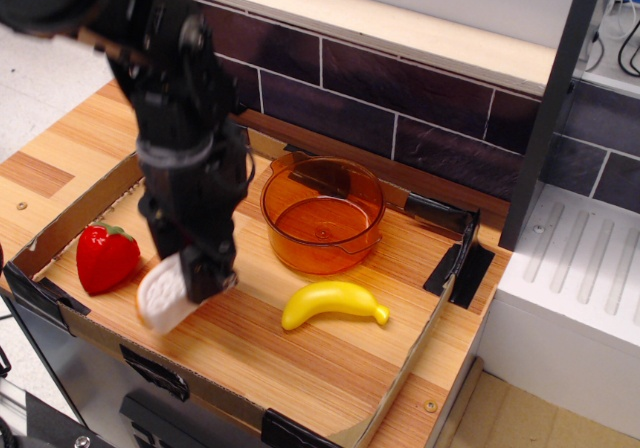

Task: Put sushi in pot

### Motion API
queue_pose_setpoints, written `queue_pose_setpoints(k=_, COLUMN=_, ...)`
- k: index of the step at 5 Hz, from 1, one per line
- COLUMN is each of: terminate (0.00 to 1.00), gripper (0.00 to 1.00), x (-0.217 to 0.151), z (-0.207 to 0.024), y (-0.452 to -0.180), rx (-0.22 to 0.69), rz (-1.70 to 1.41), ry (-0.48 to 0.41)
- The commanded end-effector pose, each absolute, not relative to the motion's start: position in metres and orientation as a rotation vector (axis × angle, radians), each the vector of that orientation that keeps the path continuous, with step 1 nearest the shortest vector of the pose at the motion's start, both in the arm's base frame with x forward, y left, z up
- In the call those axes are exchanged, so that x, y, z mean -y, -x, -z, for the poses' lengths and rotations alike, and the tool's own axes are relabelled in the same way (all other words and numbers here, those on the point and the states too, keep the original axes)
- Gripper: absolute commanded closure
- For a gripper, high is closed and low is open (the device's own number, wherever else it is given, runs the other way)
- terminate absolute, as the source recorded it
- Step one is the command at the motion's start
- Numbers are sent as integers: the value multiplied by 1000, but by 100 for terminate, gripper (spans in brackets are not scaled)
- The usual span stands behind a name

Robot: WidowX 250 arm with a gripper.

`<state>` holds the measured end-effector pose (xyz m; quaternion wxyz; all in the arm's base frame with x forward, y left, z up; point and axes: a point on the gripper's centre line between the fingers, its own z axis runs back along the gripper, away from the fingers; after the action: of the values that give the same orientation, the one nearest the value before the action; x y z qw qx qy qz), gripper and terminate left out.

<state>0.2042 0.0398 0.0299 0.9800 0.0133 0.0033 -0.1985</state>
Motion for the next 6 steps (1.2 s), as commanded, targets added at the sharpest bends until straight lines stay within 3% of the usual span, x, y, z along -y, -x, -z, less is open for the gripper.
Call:
queue_pose_setpoints(k=1, terminate=0, gripper=100, x=-12, z=-97, y=-262, rx=56, rz=236, ry=60)
queue_pose_setpoints(k=3, terminate=0, gripper=100, x=1, z=-94, y=-306, rx=53, rz=108, ry=28)
queue_pose_setpoints(k=6, terminate=0, gripper=100, x=-4, z=-55, y=-320, rx=86, rz=111, ry=-63)
